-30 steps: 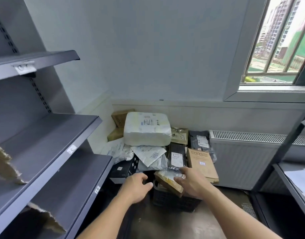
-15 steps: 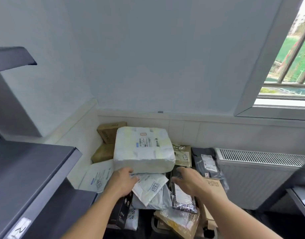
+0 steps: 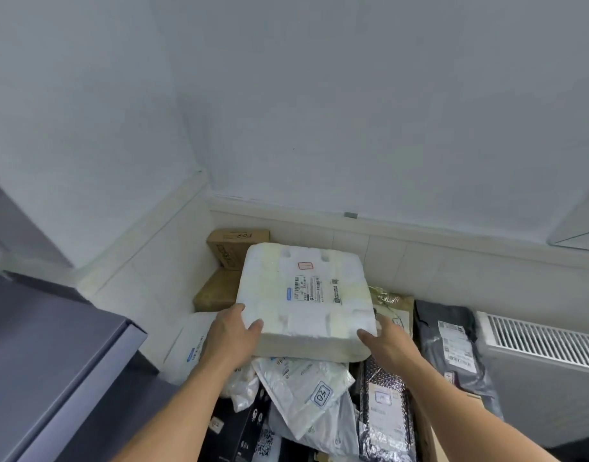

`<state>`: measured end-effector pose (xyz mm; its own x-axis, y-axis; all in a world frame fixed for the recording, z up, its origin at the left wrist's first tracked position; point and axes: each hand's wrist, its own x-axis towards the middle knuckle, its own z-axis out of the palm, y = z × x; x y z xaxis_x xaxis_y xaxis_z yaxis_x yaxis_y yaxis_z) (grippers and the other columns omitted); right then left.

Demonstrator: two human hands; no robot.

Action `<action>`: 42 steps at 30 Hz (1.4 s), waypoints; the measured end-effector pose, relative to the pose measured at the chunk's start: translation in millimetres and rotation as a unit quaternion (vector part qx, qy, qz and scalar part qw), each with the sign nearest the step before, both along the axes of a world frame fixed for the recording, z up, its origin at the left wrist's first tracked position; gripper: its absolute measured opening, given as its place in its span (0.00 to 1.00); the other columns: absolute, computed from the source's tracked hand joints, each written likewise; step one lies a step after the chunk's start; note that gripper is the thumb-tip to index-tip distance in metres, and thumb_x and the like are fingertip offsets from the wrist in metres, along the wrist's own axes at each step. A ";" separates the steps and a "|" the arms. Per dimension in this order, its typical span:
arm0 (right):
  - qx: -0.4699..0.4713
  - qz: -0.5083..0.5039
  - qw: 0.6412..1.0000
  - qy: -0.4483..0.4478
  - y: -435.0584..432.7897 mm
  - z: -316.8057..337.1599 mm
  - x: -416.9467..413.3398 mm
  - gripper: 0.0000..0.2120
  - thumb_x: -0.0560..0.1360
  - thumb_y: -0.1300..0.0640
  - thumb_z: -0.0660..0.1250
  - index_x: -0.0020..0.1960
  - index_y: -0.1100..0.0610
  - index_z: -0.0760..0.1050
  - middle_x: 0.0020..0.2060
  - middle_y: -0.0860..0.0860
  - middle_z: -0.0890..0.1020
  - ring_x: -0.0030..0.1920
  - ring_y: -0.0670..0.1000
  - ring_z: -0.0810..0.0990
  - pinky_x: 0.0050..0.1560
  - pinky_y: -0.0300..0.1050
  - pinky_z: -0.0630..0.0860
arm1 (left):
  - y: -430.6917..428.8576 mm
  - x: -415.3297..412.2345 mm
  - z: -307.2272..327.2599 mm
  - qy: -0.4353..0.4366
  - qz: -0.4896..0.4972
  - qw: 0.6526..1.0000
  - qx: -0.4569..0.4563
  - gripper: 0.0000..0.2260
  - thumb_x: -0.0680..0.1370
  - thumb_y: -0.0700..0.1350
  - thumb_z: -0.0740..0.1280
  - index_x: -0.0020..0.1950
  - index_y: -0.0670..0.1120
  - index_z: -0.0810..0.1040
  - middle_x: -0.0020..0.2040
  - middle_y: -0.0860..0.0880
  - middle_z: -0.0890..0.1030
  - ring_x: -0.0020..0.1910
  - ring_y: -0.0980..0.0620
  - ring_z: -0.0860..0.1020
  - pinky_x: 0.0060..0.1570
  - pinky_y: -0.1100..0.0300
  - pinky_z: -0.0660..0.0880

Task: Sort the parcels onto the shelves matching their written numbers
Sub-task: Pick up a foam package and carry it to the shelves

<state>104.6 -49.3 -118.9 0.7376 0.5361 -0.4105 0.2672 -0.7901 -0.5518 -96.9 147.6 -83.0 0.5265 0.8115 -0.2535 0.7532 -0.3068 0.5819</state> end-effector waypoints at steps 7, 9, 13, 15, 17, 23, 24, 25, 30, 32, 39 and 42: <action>0.040 -0.078 0.992 0.087 31.1 -36.1 49.2 0.33 0.81 0.42 0.63 0.78 0.59 0.59 0.72 0.56 0.72 0.67 0.58 0.75 0.61 0.48 0.72 | 32.3 46.8 -25.3 -0.019 0.111 0.992 -0.057 0.24 0.78 0.53 0.69 0.68 0.43 0.69 0.62 0.46 0.78 0.50 0.50 0.74 0.43 0.59 0.69; 0.045 -0.097 0.988 0.114 37.8 -48.0 58.2 0.31 0.81 0.42 0.63 0.76 0.59 0.62 0.67 0.55 0.77 0.61 0.57 0.79 0.59 0.49 0.76 | 38.1 52.9 -34.4 -0.016 0.138 0.987 -0.080 0.28 0.77 0.54 0.71 0.70 0.42 0.67 0.64 0.46 0.77 0.56 0.47 0.76 0.48 0.57 0.71; 0.037 -0.104 0.983 0.145 48.9 -61.1 66.0 0.25 0.81 0.42 0.63 0.69 0.59 0.68 0.53 0.53 0.78 0.50 0.54 0.80 0.47 0.47 0.76 | 46.3 54.0 -51.9 -0.001 0.159 0.980 -0.122 0.29 0.76 0.57 0.71 0.69 0.43 0.67 0.61 0.48 0.77 0.55 0.47 0.75 0.51 0.56 0.73; 0.028 -0.100 0.983 0.150 51.8 -63.8 66.7 0.25 0.81 0.42 0.62 0.68 0.59 0.68 0.52 0.52 0.77 0.49 0.54 0.78 0.43 0.45 0.72 | 48.5 52.5 -57.4 -0.004 0.160 0.980 -0.120 0.28 0.75 0.57 0.72 0.68 0.45 0.69 0.60 0.49 0.78 0.54 0.48 0.76 0.51 0.55 0.74; 0.029 -0.109 0.982 0.149 52.3 -64.5 67.0 0.25 0.81 0.41 0.62 0.68 0.58 0.68 0.53 0.52 0.78 0.49 0.54 0.78 0.44 0.46 0.73 | 49.8 51.5 -59.6 -0.006 0.161 0.981 -0.113 0.27 0.73 0.58 0.73 0.66 0.46 0.70 0.59 0.49 0.79 0.55 0.47 0.77 0.52 0.54 0.76; 0.079 -0.140 0.975 0.155 46.3 -56.0 61.7 0.22 0.81 0.44 0.64 0.68 0.57 0.68 0.52 0.50 0.78 0.50 0.53 0.79 0.43 0.46 0.75 | 42.9 48.2 -55.3 -0.039 0.171 0.979 -0.103 0.26 0.74 0.56 0.74 0.67 0.48 0.70 0.58 0.51 0.78 0.53 0.49 0.76 0.50 0.55 0.73; 0.090 -0.141 0.974 0.155 44.6 -52.2 59.8 0.22 0.81 0.45 0.65 0.68 0.56 0.68 0.52 0.50 0.78 0.50 0.53 0.79 0.45 0.47 0.76 | 40.9 46.6 -53.6 -0.047 0.173 0.979 -0.100 0.26 0.74 0.56 0.74 0.67 0.48 0.70 0.58 0.52 0.78 0.53 0.49 0.76 0.50 0.55 0.73; 0.104 -0.146 0.971 0.156 42.2 -50.1 58.5 0.22 0.80 0.44 0.65 0.68 0.56 0.68 0.53 0.50 0.79 0.52 0.54 0.80 0.49 0.50 0.78 | 38.7 44.6 -52.1 -0.054 0.174 0.979 -0.096 0.26 0.74 0.56 0.74 0.67 0.48 0.69 0.57 0.52 0.77 0.53 0.49 0.75 0.50 0.55 0.73; 0.179 -0.175 0.954 0.164 22.6 -24.0 45.9 0.23 0.79 0.46 0.68 0.69 0.54 0.69 0.56 0.50 0.81 0.53 0.54 0.82 0.58 0.58 0.78 | 23.3 34.4 -34.3 -0.101 0.163 0.978 -0.081 0.26 0.73 0.56 0.74 0.66 0.49 0.69 0.55 0.53 0.77 0.53 0.49 0.76 0.52 0.54 0.75; 0.203 -0.179 0.950 0.153 13.3 -10.8 38.5 0.21 0.80 0.47 0.67 0.68 0.55 0.70 0.55 0.49 0.81 0.52 0.52 0.82 0.53 0.53 0.79 | 15.5 29.4 -25.0 -0.122 0.155 0.978 -0.072 0.25 0.73 0.56 0.75 0.64 0.49 0.69 0.54 0.53 0.77 0.52 0.49 0.77 0.51 0.54 0.75; 0.278 -0.197 0.934 0.112 -31.4 32.3 11.4 0.19 0.78 0.46 0.69 0.65 0.52 0.71 0.56 0.47 0.81 0.53 0.52 0.82 0.54 0.54 0.79 | -13.5 9.7 3.1 -0.197 0.126 0.970 -0.063 0.25 0.71 0.55 0.76 0.63 0.52 0.70 0.51 0.57 0.79 0.50 0.51 0.79 0.51 0.51 0.78; 0.298 -0.205 0.928 0.093 -51.1 43.6 2.5 0.20 0.76 0.44 0.71 0.64 0.49 0.70 0.55 0.46 0.82 0.52 0.52 0.83 0.57 0.58 0.80 | -27.4 2.1 14.4 -0.226 0.108 0.966 -0.059 0.29 0.67 0.60 0.76 0.64 0.53 0.72 0.53 0.57 0.80 0.51 0.52 0.80 0.52 0.48 0.80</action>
<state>107.1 -100.4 -75.2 0.8754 0.3994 -0.2722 -0.1318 -0.3445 -0.9295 -94.9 120.2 -68.6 0.4257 0.8948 -0.1343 0.4525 -0.0820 0.8880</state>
